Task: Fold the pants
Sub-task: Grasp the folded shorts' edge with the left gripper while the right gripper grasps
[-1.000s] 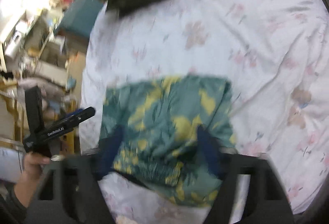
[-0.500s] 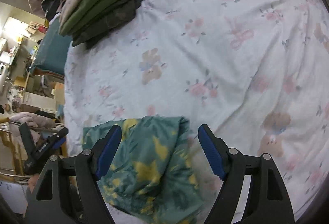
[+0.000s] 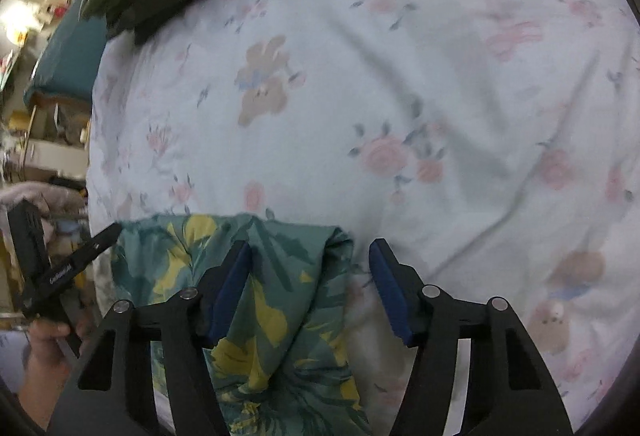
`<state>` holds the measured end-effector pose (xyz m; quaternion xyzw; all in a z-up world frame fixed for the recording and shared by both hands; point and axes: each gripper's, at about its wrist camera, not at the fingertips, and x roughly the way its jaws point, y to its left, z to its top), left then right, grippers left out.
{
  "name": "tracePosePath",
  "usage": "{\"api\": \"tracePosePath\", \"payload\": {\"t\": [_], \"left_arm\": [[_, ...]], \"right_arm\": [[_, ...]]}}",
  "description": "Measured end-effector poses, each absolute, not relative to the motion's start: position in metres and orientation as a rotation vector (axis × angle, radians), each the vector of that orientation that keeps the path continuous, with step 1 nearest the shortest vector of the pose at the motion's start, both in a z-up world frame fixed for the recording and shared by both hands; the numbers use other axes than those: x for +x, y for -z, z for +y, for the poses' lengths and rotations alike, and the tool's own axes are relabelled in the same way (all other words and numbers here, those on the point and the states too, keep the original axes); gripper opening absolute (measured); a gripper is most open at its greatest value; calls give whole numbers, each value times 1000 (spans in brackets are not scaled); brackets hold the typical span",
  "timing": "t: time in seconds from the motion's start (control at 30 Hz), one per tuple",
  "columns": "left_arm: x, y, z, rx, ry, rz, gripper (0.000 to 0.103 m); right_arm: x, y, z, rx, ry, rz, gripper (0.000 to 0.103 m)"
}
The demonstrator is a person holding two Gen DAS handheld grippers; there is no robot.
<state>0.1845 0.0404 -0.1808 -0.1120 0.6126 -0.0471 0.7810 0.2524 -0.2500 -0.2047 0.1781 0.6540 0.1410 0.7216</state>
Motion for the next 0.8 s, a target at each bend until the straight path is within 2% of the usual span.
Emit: {"api": "tracePosePath", "payload": {"t": [0.03, 0.07, 0.1, 0.13, 0.17, 0.2, 0.23, 0.3, 0.43, 0.6, 0.8], "left_arm": [[185, 182, 37, -224, 110, 1331, 54], [186, 182, 35, -197, 110, 1331, 40], [186, 182, 33, -173, 112, 1332, 18], [187, 181, 33, -179, 134, 1335, 8], [188, 179, 34, -196, 150, 1339, 6], [188, 175, 34, -197, 145, 1326, 6], [188, 168, 34, -188, 141, 1298, 5], [188, 151, 36, -171, 122, 1211, 5], [186, 119, 33, -115, 134, 1019, 6], [184, 129, 30, -99, 138, 1057, 6], [174, 114, 35, -117, 164, 1037, 6]], "right_arm": [[252, 206, -246, 379, -323, 1451, 52], [252, 208, -242, 360, -336, 1460, 47], [252, 209, -237, 342, -352, 1468, 35], [252, 209, -233, 337, -371, 1476, 21], [253, 209, -231, 336, -384, 1479, 16], [253, 205, -228, 310, -384, 1468, 9], [254, 202, -227, 297, -386, 1453, 8], [257, 188, -224, 276, -400, 1392, 7], [258, 144, -221, 220, -385, 1141, 7], [259, 156, -216, 161, -361, 1174, 7], [249, 139, -221, 140, -409, 1127, 7]]}}
